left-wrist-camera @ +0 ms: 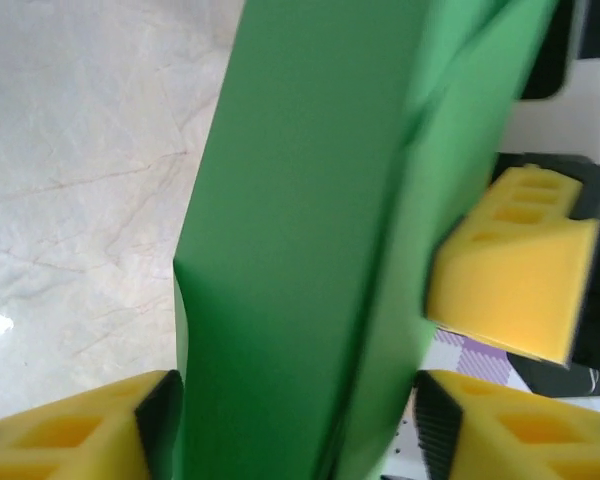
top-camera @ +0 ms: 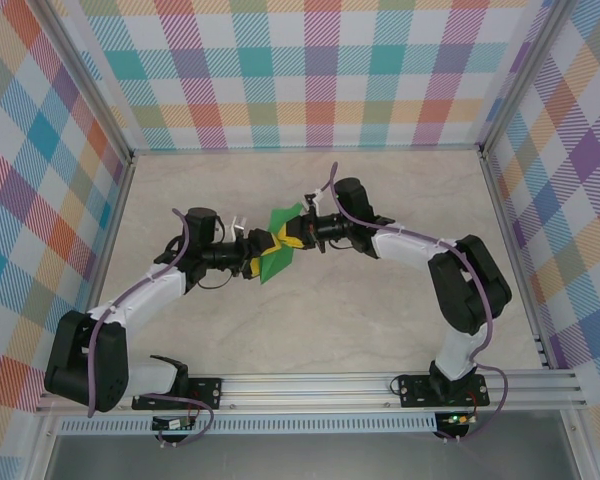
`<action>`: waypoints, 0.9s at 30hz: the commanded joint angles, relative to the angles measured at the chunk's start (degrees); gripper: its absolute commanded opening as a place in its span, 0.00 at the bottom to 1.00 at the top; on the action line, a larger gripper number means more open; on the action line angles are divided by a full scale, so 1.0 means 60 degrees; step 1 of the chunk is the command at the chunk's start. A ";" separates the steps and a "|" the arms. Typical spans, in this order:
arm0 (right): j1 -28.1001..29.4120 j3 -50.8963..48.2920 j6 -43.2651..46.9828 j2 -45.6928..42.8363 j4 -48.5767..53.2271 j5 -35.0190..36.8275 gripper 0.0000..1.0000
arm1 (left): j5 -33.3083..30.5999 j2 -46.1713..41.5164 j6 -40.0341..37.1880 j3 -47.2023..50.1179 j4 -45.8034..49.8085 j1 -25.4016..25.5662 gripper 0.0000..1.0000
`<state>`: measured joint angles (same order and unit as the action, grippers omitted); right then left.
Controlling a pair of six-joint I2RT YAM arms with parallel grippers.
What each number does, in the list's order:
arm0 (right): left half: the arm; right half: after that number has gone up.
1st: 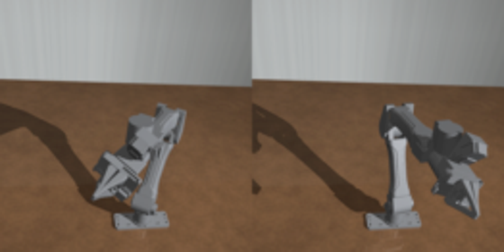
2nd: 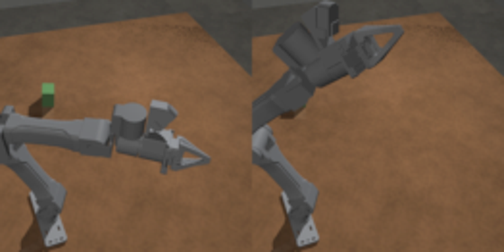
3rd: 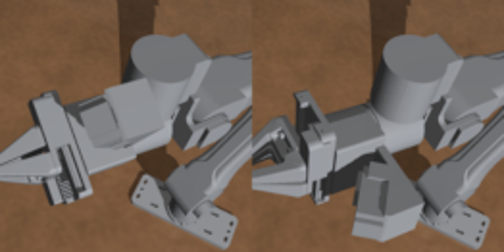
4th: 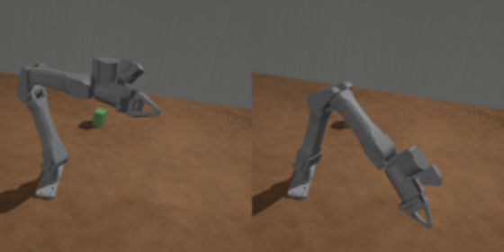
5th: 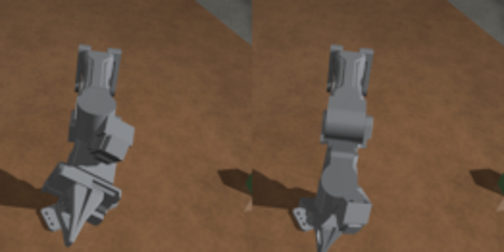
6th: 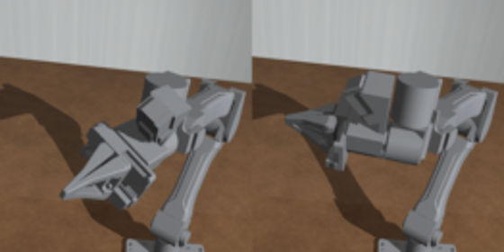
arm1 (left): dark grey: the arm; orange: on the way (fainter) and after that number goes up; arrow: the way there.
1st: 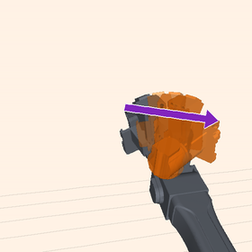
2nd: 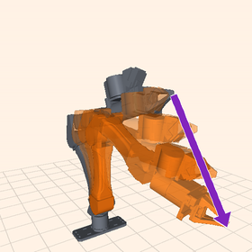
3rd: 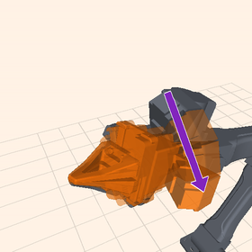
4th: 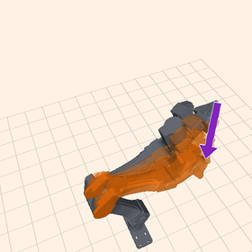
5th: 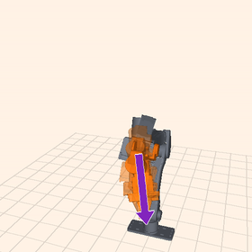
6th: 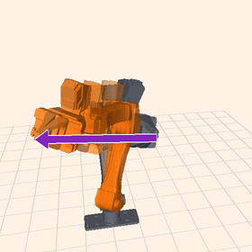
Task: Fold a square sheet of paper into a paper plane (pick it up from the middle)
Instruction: Turn over the paper at the center of the table.
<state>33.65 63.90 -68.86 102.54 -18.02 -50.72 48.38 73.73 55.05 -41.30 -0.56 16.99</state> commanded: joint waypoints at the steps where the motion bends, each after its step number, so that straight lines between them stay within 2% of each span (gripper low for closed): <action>1: 0.0032 -0.0007 -0.0148 0.0207 -0.0296 -0.0459 0.10 | -0.0010 -0.0202 0.0046 0.0137 -0.0502 -0.0137 0.52; 7: 0.0028 0.0028 -0.0110 0.0337 -0.0077 -0.0477 0.11 | -0.0156 -0.0284 0.0113 0.0203 -0.0657 -0.0137 0.34; 13: 0.0032 0.0058 -0.0026 0.0342 0.0236 -0.0421 0.19 | -0.0250 -0.0406 -0.0019 0.0189 -0.0492 -0.0137 0.12; 15: 0.0024 0.0113 0.0121 0.0316 0.0550 -0.0375 0.22 | -0.0317 -0.0430 -0.0142 0.0151 -0.0309 -0.0137 0.08; 18: -0.0091 0.0229 0.0813 0.0050 0.1695 -0.0017 0.31 | -0.0634 -0.0476 -0.0719 -0.0144 0.0635 -0.0135 0.07; 21: -0.0299 0.0550 0.2174 -0.0472 0.3871 0.1123 0.44 | -0.1938 -0.0389 -0.2295 -0.1165 0.3770 -0.0137 0.07; 24: -0.0358 0.1018 0.3668 -0.1031 0.6387 0.3049 0.57 | -0.4259 0.0035 -0.3729 -0.2461 0.6839 -0.0073 0.06; 27: -0.0363 0.1063 0.4357 -0.1486 0.7613 0.4559 0.67 | -0.6519 0.0566 -0.4462 -0.3452 0.8602 0.0254 0.06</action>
<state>31.68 68.27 -51.72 97.51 14.22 -34.76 25.47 74.87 37.43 -57.56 32.40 17.47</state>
